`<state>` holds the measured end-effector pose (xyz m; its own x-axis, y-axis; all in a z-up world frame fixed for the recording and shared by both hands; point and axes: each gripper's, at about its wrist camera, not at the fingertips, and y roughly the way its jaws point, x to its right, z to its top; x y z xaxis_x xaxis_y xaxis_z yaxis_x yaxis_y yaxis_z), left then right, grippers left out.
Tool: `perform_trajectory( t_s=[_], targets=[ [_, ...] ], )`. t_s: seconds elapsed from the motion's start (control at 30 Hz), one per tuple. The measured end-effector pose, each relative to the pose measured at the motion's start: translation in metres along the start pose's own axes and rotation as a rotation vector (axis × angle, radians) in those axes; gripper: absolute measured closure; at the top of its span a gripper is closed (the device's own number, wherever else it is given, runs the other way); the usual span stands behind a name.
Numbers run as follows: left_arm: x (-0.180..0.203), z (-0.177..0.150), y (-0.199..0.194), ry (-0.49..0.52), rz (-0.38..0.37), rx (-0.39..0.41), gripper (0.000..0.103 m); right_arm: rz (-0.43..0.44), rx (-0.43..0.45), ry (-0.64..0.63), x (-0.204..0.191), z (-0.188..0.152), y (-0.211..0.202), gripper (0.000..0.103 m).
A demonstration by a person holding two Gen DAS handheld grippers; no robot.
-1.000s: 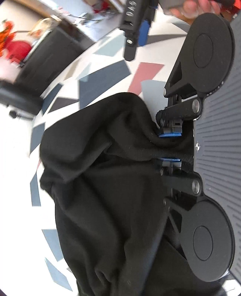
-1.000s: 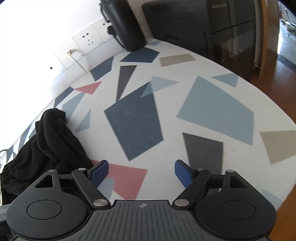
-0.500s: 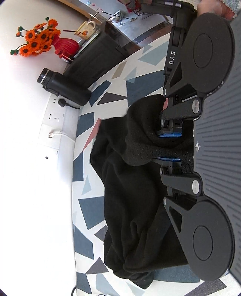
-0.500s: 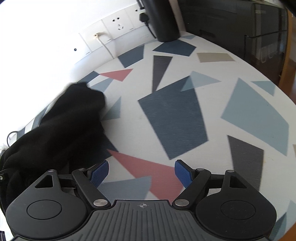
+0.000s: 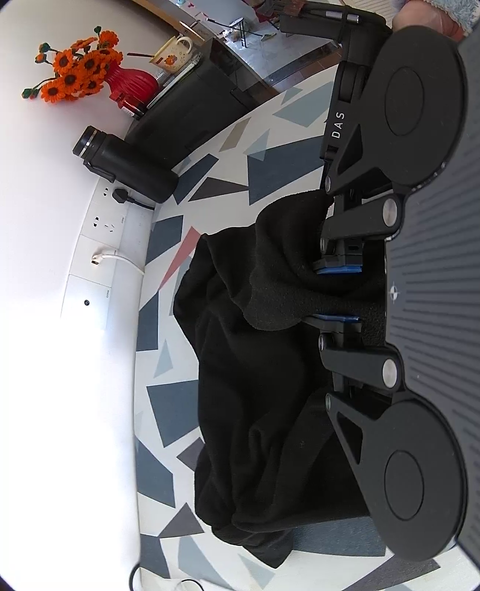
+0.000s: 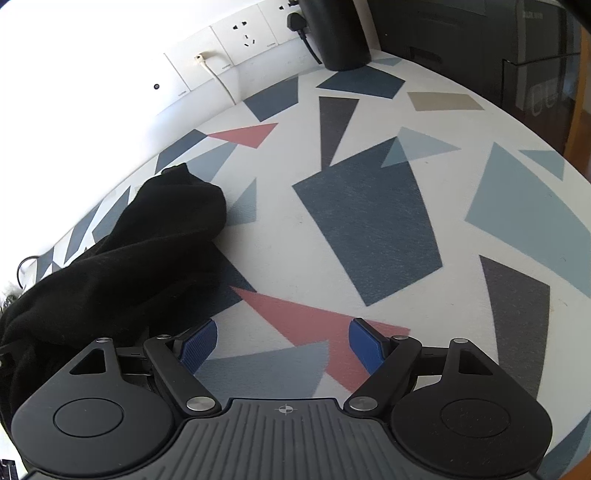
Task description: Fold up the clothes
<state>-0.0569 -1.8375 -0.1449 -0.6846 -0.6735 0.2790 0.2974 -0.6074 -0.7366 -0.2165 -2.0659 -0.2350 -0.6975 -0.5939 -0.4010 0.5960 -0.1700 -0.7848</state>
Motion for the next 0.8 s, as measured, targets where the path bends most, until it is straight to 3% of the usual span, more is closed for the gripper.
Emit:
perform_trajectory(
  t_s=[0.17,0.33,0.43,0.53,0.63,0.73,0.8],
  targets=[
    [-0.001,-0.003,0.000,0.003,-0.025,0.007,0.084,-0.004,-0.001,-0.004,-0.002,-0.002,-0.002,0.026],
    [0.014,0.012,-0.008,0.098,-0.084,0.058,0.085,-0.011,-0.007,0.016,0.001,-0.006,0.000,0.026],
    [0.037,0.039,-0.018,0.156,-0.169,0.120,0.086,-0.014,-0.010,0.025,0.003,-0.009,0.001,0.026],
    [0.058,0.068,-0.046,0.240,-0.200,0.243,0.086,-0.013,-0.009,0.036,-0.001,-0.010,0.001,0.026],
    [0.047,0.090,-0.090,0.224,-0.150,0.391,0.086,0.017,-0.001,0.067,-0.009,-0.005,-0.001,0.026],
    [0.009,0.090,-0.134,0.158,0.009,0.522,0.086,0.054,-0.004,0.067,-0.028,-0.002,0.001,0.026],
    [-0.026,0.079,-0.153,0.084,0.118,0.561,0.085,0.083,-0.013,0.060,-0.045,-0.001,0.003,0.025]
  ],
)
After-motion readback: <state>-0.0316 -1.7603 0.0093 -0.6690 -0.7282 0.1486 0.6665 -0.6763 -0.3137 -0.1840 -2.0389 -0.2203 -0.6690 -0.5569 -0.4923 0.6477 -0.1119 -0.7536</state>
